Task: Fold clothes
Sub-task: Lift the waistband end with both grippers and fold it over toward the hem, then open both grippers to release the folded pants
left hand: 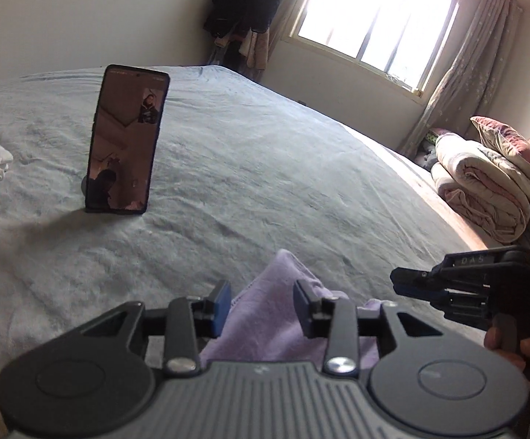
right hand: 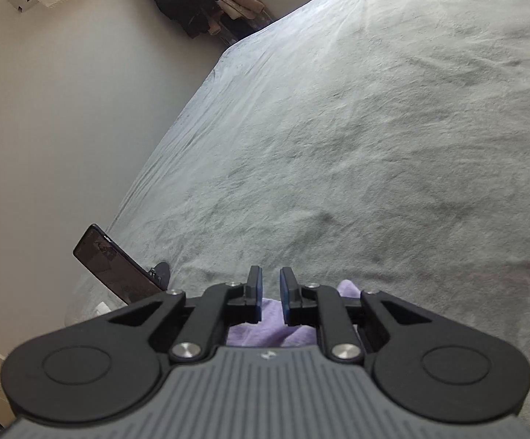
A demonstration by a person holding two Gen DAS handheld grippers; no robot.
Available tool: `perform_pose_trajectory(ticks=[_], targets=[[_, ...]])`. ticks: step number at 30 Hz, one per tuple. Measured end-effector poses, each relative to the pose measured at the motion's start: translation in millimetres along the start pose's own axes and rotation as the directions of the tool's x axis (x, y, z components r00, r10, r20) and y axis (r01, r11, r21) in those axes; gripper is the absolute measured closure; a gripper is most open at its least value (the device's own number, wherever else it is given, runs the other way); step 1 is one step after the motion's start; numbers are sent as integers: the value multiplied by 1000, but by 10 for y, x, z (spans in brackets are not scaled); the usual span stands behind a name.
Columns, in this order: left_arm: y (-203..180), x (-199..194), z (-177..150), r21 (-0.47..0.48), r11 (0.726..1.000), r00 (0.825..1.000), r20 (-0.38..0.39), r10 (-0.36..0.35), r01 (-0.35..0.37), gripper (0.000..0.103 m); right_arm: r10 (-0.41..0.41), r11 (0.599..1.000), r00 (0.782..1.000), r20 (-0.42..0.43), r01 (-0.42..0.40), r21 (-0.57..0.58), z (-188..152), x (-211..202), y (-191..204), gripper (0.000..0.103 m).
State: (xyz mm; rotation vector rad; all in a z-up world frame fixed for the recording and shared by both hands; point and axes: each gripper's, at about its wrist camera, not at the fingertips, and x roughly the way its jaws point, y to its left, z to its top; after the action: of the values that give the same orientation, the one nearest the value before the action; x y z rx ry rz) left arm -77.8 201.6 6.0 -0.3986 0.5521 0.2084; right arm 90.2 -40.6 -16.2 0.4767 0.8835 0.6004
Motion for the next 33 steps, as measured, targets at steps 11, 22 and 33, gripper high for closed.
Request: perform_pose_trajectory(ticks=[11,22,33], targets=[[-40,835,265,38,999,990,-143,-20,25,65,-77,996,997,31,75,41,-312,-79,-369,56],[-38,1121,17,225,968,992,-37,122,-110,78,-143,989,983,115,145,-4,-536,44,-455,97],[-10,524,193,288,958,1000,-25,12,-4,77,-120,968,975,186,156,-196,-624,-400,-103,72]])
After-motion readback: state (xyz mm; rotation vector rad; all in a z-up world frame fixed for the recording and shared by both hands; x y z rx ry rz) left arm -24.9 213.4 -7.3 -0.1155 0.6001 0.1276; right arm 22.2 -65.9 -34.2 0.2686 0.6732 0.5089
